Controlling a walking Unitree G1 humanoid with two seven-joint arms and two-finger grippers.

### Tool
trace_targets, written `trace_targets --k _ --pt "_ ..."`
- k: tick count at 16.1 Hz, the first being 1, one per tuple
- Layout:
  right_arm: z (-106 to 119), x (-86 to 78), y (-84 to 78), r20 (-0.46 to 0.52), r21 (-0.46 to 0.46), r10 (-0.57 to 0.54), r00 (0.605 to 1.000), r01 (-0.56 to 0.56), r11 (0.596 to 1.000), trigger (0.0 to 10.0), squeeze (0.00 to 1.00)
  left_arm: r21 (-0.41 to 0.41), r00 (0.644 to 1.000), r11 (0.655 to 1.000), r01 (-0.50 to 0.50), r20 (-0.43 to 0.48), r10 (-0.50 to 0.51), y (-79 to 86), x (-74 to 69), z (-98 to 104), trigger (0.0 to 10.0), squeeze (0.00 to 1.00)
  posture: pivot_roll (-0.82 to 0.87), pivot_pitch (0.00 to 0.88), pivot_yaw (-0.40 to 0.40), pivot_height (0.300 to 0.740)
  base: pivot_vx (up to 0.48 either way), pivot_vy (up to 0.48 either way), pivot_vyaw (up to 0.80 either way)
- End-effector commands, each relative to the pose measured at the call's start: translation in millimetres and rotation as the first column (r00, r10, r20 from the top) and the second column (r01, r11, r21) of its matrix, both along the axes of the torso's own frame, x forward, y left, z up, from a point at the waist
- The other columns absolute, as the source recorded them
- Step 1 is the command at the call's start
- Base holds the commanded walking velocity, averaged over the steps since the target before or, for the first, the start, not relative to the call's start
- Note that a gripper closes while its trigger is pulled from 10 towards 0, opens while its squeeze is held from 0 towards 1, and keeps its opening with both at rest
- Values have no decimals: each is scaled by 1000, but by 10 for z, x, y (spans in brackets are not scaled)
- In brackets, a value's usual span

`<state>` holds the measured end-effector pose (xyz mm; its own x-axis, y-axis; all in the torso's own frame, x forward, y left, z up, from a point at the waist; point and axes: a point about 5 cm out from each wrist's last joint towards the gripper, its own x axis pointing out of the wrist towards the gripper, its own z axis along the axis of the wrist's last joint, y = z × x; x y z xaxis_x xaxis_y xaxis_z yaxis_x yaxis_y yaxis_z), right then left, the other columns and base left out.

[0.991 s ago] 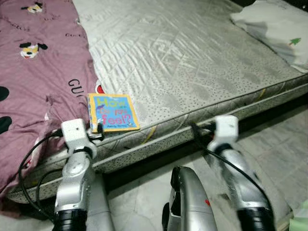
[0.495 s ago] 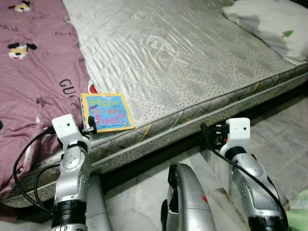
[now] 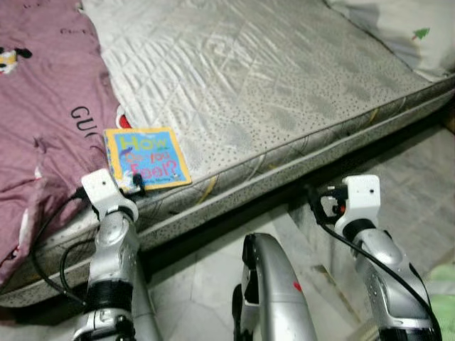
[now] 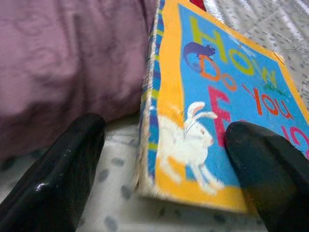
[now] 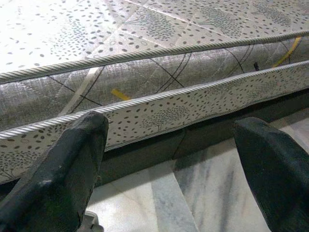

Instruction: Clean up the room

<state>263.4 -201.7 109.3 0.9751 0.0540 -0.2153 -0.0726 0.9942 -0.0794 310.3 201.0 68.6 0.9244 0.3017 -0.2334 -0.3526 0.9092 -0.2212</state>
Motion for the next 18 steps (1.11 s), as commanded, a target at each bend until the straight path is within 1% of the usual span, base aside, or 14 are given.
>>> trace_targets --k 1,4,5,6,7,8,9,11,12,13,15,16,17,18 --pt "25 -33 -61 -5 -14 -13 1000 13 1000 10000 0 -4 1000 1000 -2 -9 2 10 10 -34 10000 0 -140 188 -101 519 0 0 0" --pt "45 -21 -42 -7 -20 -10 1000 10 1000 10000 0 -34 998 998 48 -41 -50 -66 108 -82 10000 0 -141 179 -102 519 0 0 0" --pt "60 12 -13 3 -24 -4 1000 4 1000 10000 0 -90 993 992 84 -81 -92 -138 126 -150 10000 0 -132 171 -101 519 0 0 0" --pt "68 33 6 9 -31 2 1000 -2 1000 10000 0 -127 988 986 111 -89 -122 -177 134 -176 8275 0 -127 169 -100 519 0 0 0" --pt "72 44 22 13 -27 6 1000 -5 1000 10000 0 -159 987 981 113 -93 -129 -194 135 -195 0 0 -125 168 -98 519 0 0 0" --pt "73 67 58 17 -18 9 1000 -9 1000 10000 0 -221 979 966 134 -119 -163 -241 133 -249 0 0 -116 163 -95 519 0 0 0" --pt "74 97 97 21 -5 9 1000 -9 1000 10000 0 -250 979 960 124 -126 -159 -235 149 -273 0 0 -108 161 -88 519 0 0 0" --pt "68 114 122 24 2 9 1000 -9 1000 10000 0 -270 979 956 111 -134 -151 -217 154 -287 0 0 -96 156 -80 519 0 0 0" --pt "57 123 136 25 9 5 1000 -6 1000 10000 0 -302 976 946 119 -137 -167 -226 160 -301 0 0 -92 154 -77 519 0 0 0" --pt "47 139 164 27 16 4 1000 -4 1000 10000 0 -306 974 942 136 -134 -184 -239 181 -286 10000 0 -83 147 -71 519 0 0 0" --pt "44 148 181 29 21 4 1000 -5 1000 10000 0 -327 973 933 149 -120 -198 -257 198 -268 10000 0 -81 143 -69 519 0 0 0" --pt "43 183 222 35 28 6 999 -7 1000 10000 0 -319 970 929 186 -93 -226 -273 232 -233 10000 0 -71 131 -65 519 0 0 0" --pt "47 196 234 38 30 8 999 -9 1000 10000 0 -336 972 923 187 -69 -222 -274 241 -216 0 0 -69 128 -64 519 0 0 0" --pt "53 212 244 41 31 9 999 -11 999 10000 0 -352 976 918 181 -53 -212 -266 250 -203 0 0 -66 123 -65 519 0 0 0"
